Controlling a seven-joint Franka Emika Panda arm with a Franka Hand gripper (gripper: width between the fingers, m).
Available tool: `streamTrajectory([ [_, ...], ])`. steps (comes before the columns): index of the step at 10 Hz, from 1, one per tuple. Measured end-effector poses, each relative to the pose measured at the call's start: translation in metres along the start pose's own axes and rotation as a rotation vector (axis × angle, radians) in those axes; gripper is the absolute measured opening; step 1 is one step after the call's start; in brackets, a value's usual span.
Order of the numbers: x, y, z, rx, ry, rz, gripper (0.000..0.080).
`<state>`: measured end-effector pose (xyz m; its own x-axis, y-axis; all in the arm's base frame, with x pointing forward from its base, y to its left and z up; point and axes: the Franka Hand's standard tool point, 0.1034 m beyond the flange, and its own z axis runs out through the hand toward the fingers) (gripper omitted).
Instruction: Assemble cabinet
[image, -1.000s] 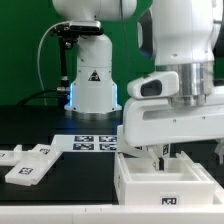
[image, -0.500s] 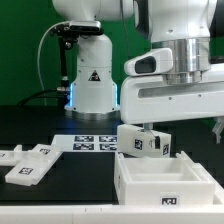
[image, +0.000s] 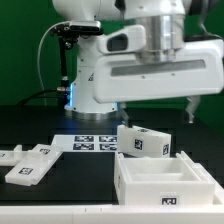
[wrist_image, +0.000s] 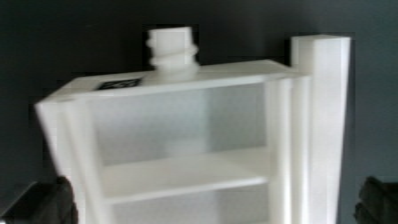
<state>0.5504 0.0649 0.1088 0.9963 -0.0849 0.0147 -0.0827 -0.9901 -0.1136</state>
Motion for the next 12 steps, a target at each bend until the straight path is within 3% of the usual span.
streamTrajectory([
  [4, -0.004, 0.003, 0.005, -0.005, 0.006, 0.003, 0.0796],
  [5, -0.006, 0.016, 0.004, -0.008, 0.005, -0.116, 0.0796],
  [7, -0.009, 0.062, -0.011, -0.009, 0.004, -0.229, 0.0796],
  [8, -0.007, 0.077, -0.014, -0.010, 0.010, -0.203, 0.0796],
  [12, -0.008, 0.082, -0.014, -0.010, 0.010, -0.187, 0.0796],
])
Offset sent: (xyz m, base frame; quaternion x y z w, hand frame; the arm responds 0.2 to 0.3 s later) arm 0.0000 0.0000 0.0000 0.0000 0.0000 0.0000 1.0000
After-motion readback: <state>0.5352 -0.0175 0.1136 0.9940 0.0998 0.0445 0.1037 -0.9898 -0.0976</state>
